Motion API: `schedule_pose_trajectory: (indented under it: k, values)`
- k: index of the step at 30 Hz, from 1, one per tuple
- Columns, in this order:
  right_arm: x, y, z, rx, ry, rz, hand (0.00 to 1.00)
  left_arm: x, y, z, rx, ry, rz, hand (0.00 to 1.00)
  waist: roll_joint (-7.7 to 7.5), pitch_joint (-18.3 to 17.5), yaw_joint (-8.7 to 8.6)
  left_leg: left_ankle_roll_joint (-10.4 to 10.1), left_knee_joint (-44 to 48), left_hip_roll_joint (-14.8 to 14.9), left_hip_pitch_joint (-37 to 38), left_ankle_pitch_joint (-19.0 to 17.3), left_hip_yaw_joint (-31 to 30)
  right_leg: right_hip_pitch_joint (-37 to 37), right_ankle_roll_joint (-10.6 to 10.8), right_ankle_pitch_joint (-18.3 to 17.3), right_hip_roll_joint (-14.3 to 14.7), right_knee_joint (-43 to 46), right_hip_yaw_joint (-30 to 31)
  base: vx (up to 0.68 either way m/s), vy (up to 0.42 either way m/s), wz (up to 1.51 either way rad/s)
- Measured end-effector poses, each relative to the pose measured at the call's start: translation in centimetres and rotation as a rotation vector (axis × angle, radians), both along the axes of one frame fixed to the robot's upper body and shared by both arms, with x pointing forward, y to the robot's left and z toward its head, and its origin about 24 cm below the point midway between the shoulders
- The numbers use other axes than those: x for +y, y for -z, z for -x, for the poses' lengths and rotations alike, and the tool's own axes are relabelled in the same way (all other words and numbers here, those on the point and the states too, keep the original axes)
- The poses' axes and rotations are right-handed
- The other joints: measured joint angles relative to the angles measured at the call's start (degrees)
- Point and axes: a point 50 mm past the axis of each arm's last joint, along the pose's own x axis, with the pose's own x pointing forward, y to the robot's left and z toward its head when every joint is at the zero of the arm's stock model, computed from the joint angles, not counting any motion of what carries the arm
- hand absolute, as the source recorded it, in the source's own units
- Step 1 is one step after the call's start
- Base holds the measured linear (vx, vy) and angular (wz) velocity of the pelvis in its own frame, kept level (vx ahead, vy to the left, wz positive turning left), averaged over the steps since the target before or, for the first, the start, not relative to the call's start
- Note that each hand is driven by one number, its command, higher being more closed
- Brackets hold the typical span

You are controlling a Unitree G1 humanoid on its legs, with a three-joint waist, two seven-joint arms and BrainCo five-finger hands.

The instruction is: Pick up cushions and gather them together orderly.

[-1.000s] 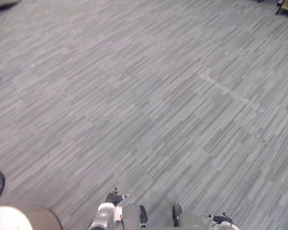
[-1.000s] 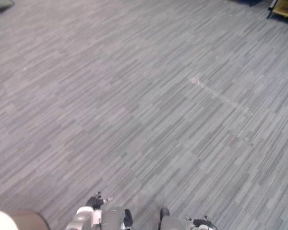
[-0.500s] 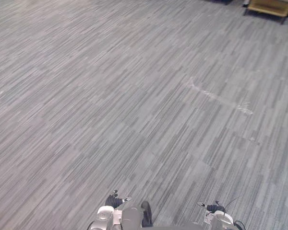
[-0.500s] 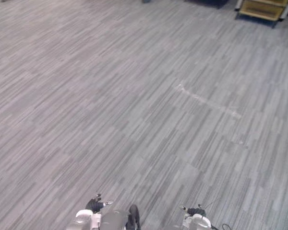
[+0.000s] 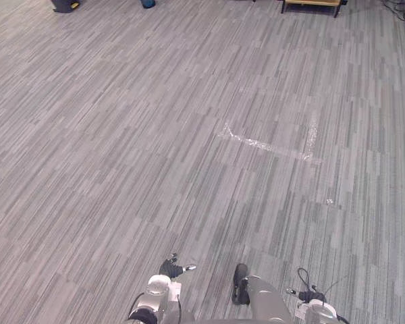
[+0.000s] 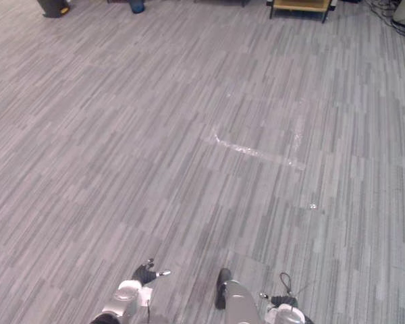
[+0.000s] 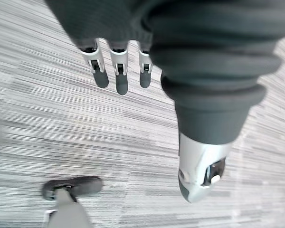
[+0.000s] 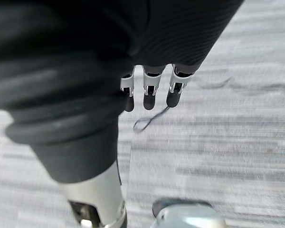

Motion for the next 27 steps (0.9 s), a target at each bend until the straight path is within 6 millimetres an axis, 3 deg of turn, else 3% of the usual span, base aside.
schedule_pose_trajectory:
  k: [2, 5, 6, 7, 9, 10, 11, 12, 13, 14, 15, 16, 18, 19, 20, 21, 23, 24, 25, 26, 27]
  values:
    - [-0.2, -0.1, 0.1, -0.012, 0.045, -0.005, 0.00, -0.1, 0.0, 0.0, 0.001, 0.001, 0.002, 0.00, -0.47, 0.3, 0.15, 1.9, -2.5, -0.6, -3.0, -1.8, 1.4, 4.5, 0.3, -0.2, -0.3, -2.9, 1.5, 0.30, -0.005, -0.26]
    - [-0.4, -0.2, -0.3, -0.036, 0.084, -0.004, 0.00, -0.2, 0.1, 0.1, 0.003, 0.015, -0.002, 0.00, -1.05, 0.8, 0.44, 1.9, -17.5, -4.9, -6.3, -2.3, 1.7, 9.8, 1.5, -0.7, -1.6, -6.6, 4.3, 0.31, 0.088, -0.35]
    - [-0.6, -0.3, -0.4, -0.042, 0.097, -0.003, 0.00, -0.3, 0.3, 0.7, 0.017, 0.023, -0.001, 0.00, -0.46, 0.5, 0.47, 1.2, -27.4, -6.9, -7.0, -0.3, 0.6, 11.7, 2.0, -1.2, -2.0, -8.6, 5.8, 0.27, 0.124, -0.64]
    - [-1.0, -0.4, -0.3, -0.043, 0.105, 0.008, 0.00, -0.7, 0.6, 1.5, 0.037, 0.028, 0.006, 0.00, 1.43, 0.2, 0.74, 0.1, -38.2, -7.8, -7.6, 5.0, -0.6, 14.2, 3.6, -0.9, -1.3, -12.4, 8.1, 0.22, 0.119, -0.79]
    - [-0.8, -0.3, -0.1, -0.035, 0.099, 0.002, 0.00, -0.5, 0.9, 2.3, 0.056, 0.020, 0.006, 0.00, 2.22, -0.3, 2.00, 0.3, -38.8, -7.3, -7.6, 9.5, -0.3, 15.6, 5.5, -1.2, -0.7, -14.1, 10.9, 0.24, 0.154, -0.99]
    - [-0.4, -0.2, -0.1, -0.033, 0.087, -0.007, 0.00, -0.3, 0.9, 2.2, 0.056, 0.019, 0.000, 0.00, 2.15, -0.6, 2.43, 3.8, -38.2, -7.5, -7.1, 11.6, -0.4, 16.3, 7.1, -2.2, -0.8, -14.2, 12.9, 0.44, 0.262, -1.00]
    - [-0.1, 0.1, 0.4, -0.017, 0.090, -0.015, 0.00, 0.1, 0.9, 2.3, 0.058, 0.019, -0.008, 0.00, 1.07, -1.6, 2.44, 6.3, -37.4, -8.5, -7.0, 10.1, 0.8, 15.9, 9.9, -3.9, -2.2, -12.2, 14.4, 0.47, 0.260, -0.68]
    - [-0.1, 0.1, 0.7, -0.011, 0.093, -0.016, 0.00, 0.1, 1.0, 2.4, 0.065, 0.020, -0.010, 0.00, 0.91, -2.2, 2.36, 6.5, -37.3, -9.1, -6.6, 8.8, 1.3, 15.3, 11.7, -4.7, -3.0, -9.9, 14.7, 0.49, 0.245, -0.45]
    - [-0.2, 0.3, 1.4, 0.005, 0.102, -0.015, 0.00, 0.1, 1.0, 2.3, 0.064, 0.023, -0.011, 0.00, 0.11, -2.0, 2.33, 7.0, -37.4, -9.9, -5.1, 7.1, 2.4, 12.4, 15.1, -6.0, -3.5, -2.2, 16.1, 0.41, 0.193, -0.36]
    - [-0.2, 0.4, 1.9, 0.013, 0.111, -0.021, 0.00, 0.3, 1.0, 2.3, 0.065, 0.023, -0.014, 0.00, -0.41, -2.1, 1.98, 7.5, -37.7, -10.4, -2.7, 6.2, 2.9, 8.1, 20.4, -5.7, -4.3, 9.3, 16.1, 0.42, 0.189, -0.30]
    - [0.0, 0.5, 2.2, 0.018, 0.116, -0.025, 0.00, 0.4, 1.0, 2.3, 0.064, 0.023, -0.018, 0.00, -0.59, -2.1, 1.87, 7.5, -38.2, -10.7, -1.1, 5.8, 3.0, 5.9, 22.1, -4.7, -4.8, 15.0, 15.5, 0.55, 0.182, -0.08]
    - [0.5, 0.7, 2.4, 0.025, 0.120, -0.042, 0.00, 1.1, 1.1, 2.7, 0.076, 0.029, -0.038, 0.00, -1.23, -2.1, 0.56, 7.6, -40.3, -11.3, 3.5, 5.4, 3.3, 2.7, 21.2, -5.3, -7.2, 25.0, 11.4, 0.48, 0.112, -0.01]
    - [0.7, 0.7, 2.1, 0.016, 0.112, -0.055, 0.00, 1.6, 1.1, 2.9, 0.082, 0.033, -0.055, 0.00, -1.13, -2.0, -0.03, 7.6, -42.8, -11.2, 8.1, 5.4, 3.7, 0.4, 15.5, -7.5, -9.3, 26.6, 4.9, 0.47, 0.047, -0.20]
    - [0.8, 0.7, 1.6, 0.005, 0.105, -0.059, 0.00, 1.8, 1.0, 2.5, 0.072, 0.030, -0.060, 0.00, -0.58, -1.7, 0.11, 7.5, -43.6, -10.1, 10.3, 5.4, 4.3, -1.6, 11.3, -8.5, -9.1, 22.8, 0.4, 0.44, -0.017, -0.40]
    - [1.0, 0.4, 0.5, -0.019, 0.089, -0.059, 0.00, 2.2, 0.7, 1.9, 0.057, 0.028, -0.070, 0.00, 0.16, -1.4, 0.06, 7.5, -43.7, -8.8, 11.4, 5.4, 4.4, -3.7, 9.0, -7.7, -7.4, 16.1, -2.8, 0.44, -0.051, -0.37]
    - [1.0, 0.3, 0.0, -0.031, 0.081, -0.058, 0.00, 2.4, 0.6, 1.5, 0.047, 0.026, -0.073, 0.00, 0.38, -1.2, -0.02, 7.5, -43.7, -8.4, 11.8, 5.4, 4.4, -4.8, 8.2, -6.3, -6.3, 11.9, -3.6, 0.55, -0.092, -0.15]
    - [1.1, 0.2, -0.3, -0.039, 0.072, -0.059, 0.00, 2.5, 0.3, 0.8, 0.028, 0.030, -0.078, 0.00, -0.17, -0.2, -0.60, 6.5, -44.4, -8.2, 14.7, 5.0, 4.1, -5.9, 7.8, 4.5, -3.4, -6.4, -3.1, 0.58, -0.141, 0.22]
    - [1.3, 0.5, 0.6, -0.016, 0.079, -0.065, 0.00, 2.9, 0.2, 0.8, 0.025, 0.021, -0.085, 0.00, -2.91, 0.1, -1.27, 3.6, -44.5, -10.5, 17.8, 3.3, 3.3, -4.2, 8.1, 14.6, -3.8, -17.8, -0.1, 0.60, -0.184, 0.46]
    - [0.9, 0.5, 1.1, -0.006, 0.086, -0.057, 0.00, 2.6, 0.3, 0.9, 0.032, 0.014, -0.075, 0.00, -2.76, 0.5, -1.58, 1.6, -44.5, -10.6, 19.6, 1.9, 2.4, -4.2, 0.1, 21.2, -3.5, -16.5, 1.0, 0.57, -0.168, 0.20]
    - [0.4, 0.4, 1.0, -0.009, 0.089, -0.048, 0.00, 2.0, 0.4, 1.0, 0.037, 0.013, -0.059, 0.00, -1.10, 0.3, -1.10, 1.2, -44.5, -9.2, 20.0, 1.6, 2.6, -4.4, 0.9, 20.6, -2.1, -15.1, 0.7, 0.38, -0.132, -0.15]
    - [-0.3, 0.1, 0.6, -0.027, 0.102, -0.030, 0.00, 1.2, 0.7, 1.3, 0.051, -0.001, -0.031, 0.00, 0.30, -0.1, -1.20, -1.0, -42.7, -7.2, 19.4, 3.2, 2.6, -5.0, 0.4, 17.3, -1.0, -12.6, 0.3, 0.36, -0.124, -0.25]
